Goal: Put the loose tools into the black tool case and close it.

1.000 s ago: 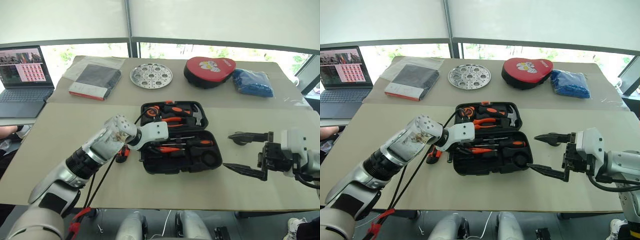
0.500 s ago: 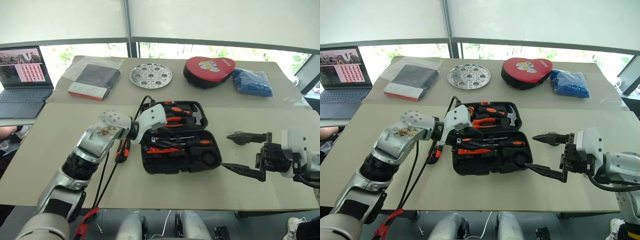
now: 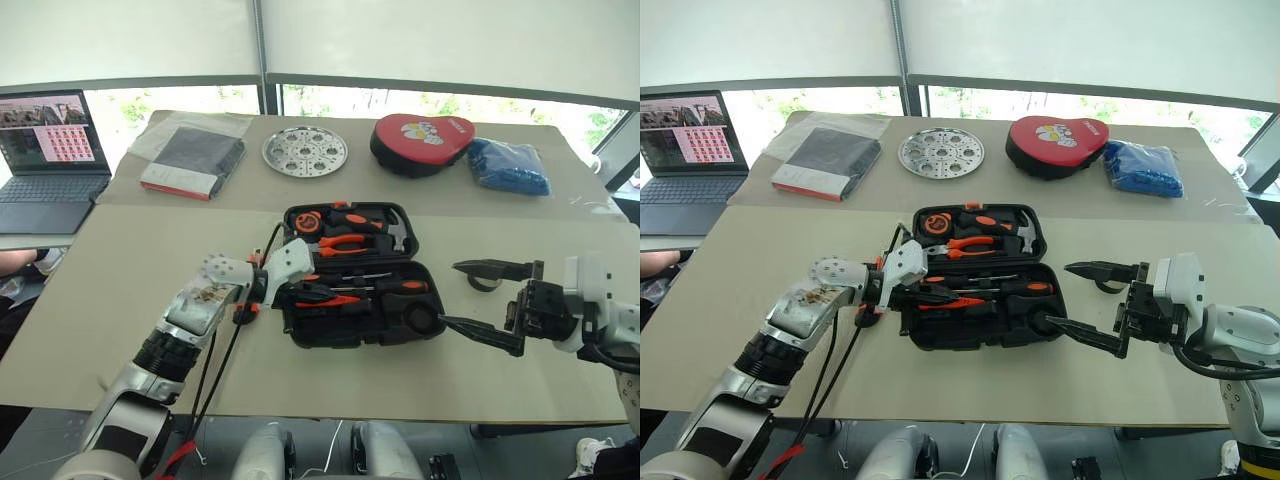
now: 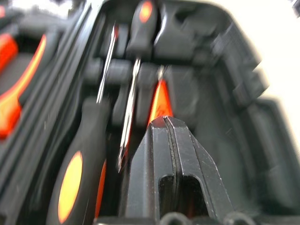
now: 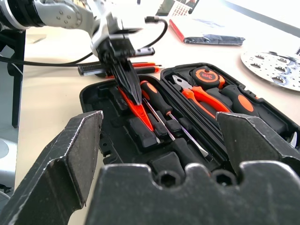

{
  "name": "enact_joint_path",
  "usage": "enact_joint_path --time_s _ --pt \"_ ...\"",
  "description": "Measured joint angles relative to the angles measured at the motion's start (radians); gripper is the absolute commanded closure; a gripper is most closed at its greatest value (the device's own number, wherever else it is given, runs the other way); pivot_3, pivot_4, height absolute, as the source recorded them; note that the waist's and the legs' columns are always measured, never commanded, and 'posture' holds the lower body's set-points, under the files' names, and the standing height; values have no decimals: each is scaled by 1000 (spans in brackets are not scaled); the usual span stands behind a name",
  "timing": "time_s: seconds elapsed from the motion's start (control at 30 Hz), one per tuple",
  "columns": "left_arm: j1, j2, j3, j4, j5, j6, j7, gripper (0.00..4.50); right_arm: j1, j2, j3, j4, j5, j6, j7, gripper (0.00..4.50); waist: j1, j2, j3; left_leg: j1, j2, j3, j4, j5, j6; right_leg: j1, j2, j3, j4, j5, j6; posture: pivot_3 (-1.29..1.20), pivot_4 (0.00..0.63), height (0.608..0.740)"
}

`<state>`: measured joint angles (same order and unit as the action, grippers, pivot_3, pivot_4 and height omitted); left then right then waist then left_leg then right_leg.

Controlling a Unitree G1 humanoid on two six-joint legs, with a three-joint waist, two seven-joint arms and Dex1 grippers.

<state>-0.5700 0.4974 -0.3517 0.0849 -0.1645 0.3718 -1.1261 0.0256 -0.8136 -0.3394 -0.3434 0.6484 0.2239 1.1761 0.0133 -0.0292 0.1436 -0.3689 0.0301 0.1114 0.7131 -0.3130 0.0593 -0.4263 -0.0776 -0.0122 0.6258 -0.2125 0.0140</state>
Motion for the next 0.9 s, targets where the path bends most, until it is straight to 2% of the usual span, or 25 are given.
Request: enact_joint_path --time_s 0.33,0.43,0.5,0.6,0.67,0.7,0.8,0.9 --pt "12 8 -16 -47 16 51 14 4480 7 0 0 -3 0 0 -3 0 -1 1 -1 2 1 0 0 -1 1 2 0 0 0 0 0 0 150 740" --pt "59 14 8 -81 0 41 16 4480 17 3 -3 -3 0 0 -10 0 -3 1 -1 2 2 0 0 0 1 2 0 0 0 0 0 0 150 740" --pt "112 14 77 -107 -50 35 21 4480 22 16 -15 5 -2 -18 -16 0 -5 1 -1 2 2 0 0 0 1 1 0 0 1 0 0 0 150 740" --pt "214 18 267 -164 -160 -1 58 3793 29 41 -53 53 -32 -89 -22 0 -8 1 -1 1 3 0 -1 0 0 0 0 0 1 0 0 0 150 740" --pt "300 67 417 -235 -217 -37 74 3057 33 60 -72 88 -59 -159 -20 0 -8 1 -1 1 3 0 -1 0 -1 0 -1 0 1 0 0 0 150 740" --pt "326 78 454 -252 -229 -48 76 2721 37 67 -77 93 -62 -176 -20 0 -9 2 -1 2 3 0 -1 0 -1 0 0 0 0 0 0 0 150 740" --pt "582 132 681 -320 -249 -102 100 1649 47 103 -75 129 -72 -258 21 0 -22 2 -1 4 4 1 -3 0 -3 1 -1 1 0 -1 -2 0 150 740" --pt "768 134 830 -311 -244 -111 145 653 60 121 -64 151 -54 -291 70 0 -19 2 -1 4 4 1 -4 -2 -1 1 -3 -1 0 -1 -2 0 150 740"
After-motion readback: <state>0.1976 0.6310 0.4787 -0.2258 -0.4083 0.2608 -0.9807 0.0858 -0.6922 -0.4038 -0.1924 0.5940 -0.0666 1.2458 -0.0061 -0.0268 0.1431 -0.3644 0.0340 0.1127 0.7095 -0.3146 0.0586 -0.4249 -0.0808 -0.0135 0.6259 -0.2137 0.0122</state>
